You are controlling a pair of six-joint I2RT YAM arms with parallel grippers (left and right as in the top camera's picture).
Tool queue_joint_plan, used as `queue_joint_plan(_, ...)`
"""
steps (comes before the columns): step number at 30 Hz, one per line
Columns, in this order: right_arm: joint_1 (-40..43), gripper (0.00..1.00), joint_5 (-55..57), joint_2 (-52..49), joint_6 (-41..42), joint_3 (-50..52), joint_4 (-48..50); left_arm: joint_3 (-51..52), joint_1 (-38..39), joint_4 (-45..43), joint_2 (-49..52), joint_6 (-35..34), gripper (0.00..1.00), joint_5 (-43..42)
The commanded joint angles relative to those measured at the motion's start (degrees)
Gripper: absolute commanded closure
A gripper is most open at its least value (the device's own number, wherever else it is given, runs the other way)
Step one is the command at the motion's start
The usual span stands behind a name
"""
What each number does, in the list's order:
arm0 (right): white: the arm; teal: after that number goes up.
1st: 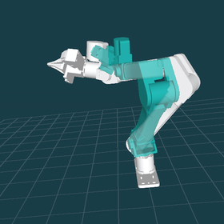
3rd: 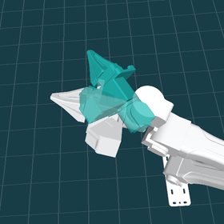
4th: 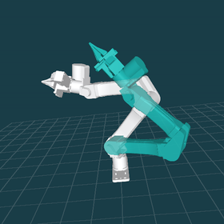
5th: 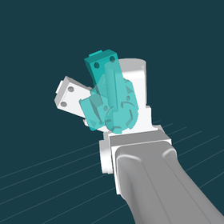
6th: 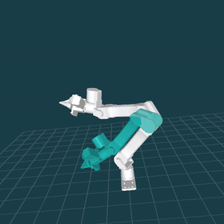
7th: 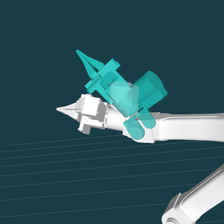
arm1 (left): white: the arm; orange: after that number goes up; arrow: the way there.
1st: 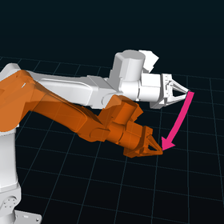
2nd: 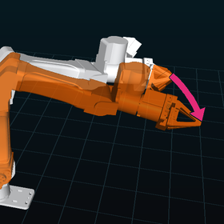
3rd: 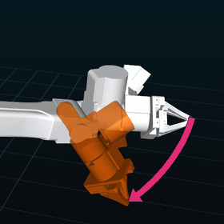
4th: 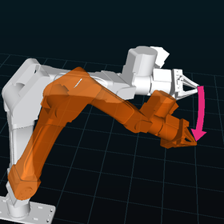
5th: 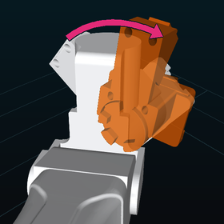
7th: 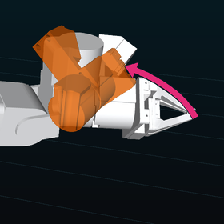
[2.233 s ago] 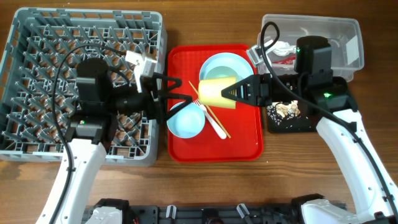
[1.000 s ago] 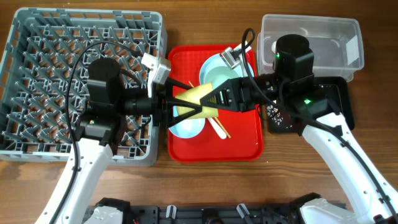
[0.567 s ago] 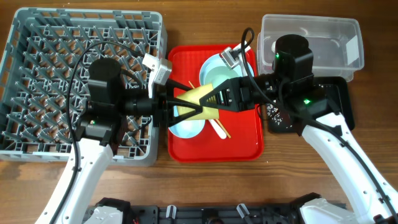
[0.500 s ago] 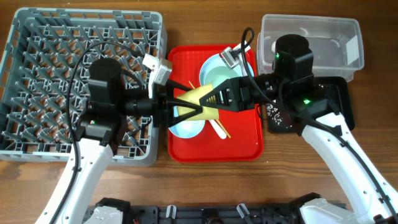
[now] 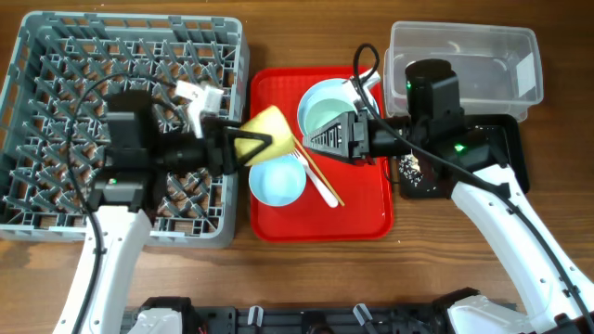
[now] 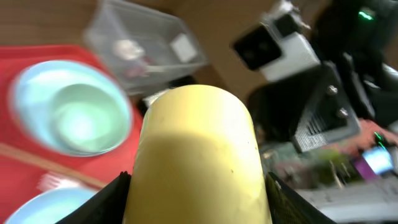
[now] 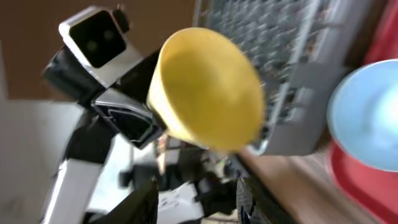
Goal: Sort waste into correct bins and load items into the dishwasher rack
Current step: 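Carry the yellow cup with the left gripper into the rack and release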
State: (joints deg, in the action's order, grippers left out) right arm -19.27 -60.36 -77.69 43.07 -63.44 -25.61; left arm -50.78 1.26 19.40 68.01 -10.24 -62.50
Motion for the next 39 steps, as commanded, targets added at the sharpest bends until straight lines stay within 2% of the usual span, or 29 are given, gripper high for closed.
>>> queue_joint_plan(1, 0.6, 0.59, 7.0, 0.3, -4.8, -0.1, -2.1, -0.2, -3.5, 7.5, -0.4, 1.0, 0.48, 17.5)
queue_joint_plan(4, 0.6, 0.67, 11.8, 0.3, -9.7, -1.9, -9.0, -1.9, -6.3, 16.2, -1.7, 1.0, 0.52, 28.8)
queue_joint_plan(9, 0.6, 0.65, 30.5, 0.3, -16.2, -9.1, -25.7, -10.1, -7.6, 30.2, -2.3, 1.0, 0.49, 47.2)
queue_joint_plan(14, 0.6, 0.64, 47.6, 0.3, -17.8, -15.0, -39.3, -13.8, -7.6, 35.4, -2.3, 1.0, 0.45, 59.5)
queue_joint_plan(17, 0.6, 0.62, 52.8, 0.3, -17.9, -15.5, -43.3, -13.8, -7.6, 36.4, -1.6, 0.8, 0.45, 66.1)
queue_joint_plan(29, 0.6, 0.61, 52.9, 0.3, -18.9, -15.5, -45.1, -17.4, -11.5, 38.9, 9.7, -0.1, 0.44, 66.7)
queue_joint_plan(39, 0.6, 0.61, 52.9, 0.3, -18.9, -15.5, -45.1, -17.4, -12.0, 32.9, 16.7, -0.7, 0.41, 66.7)
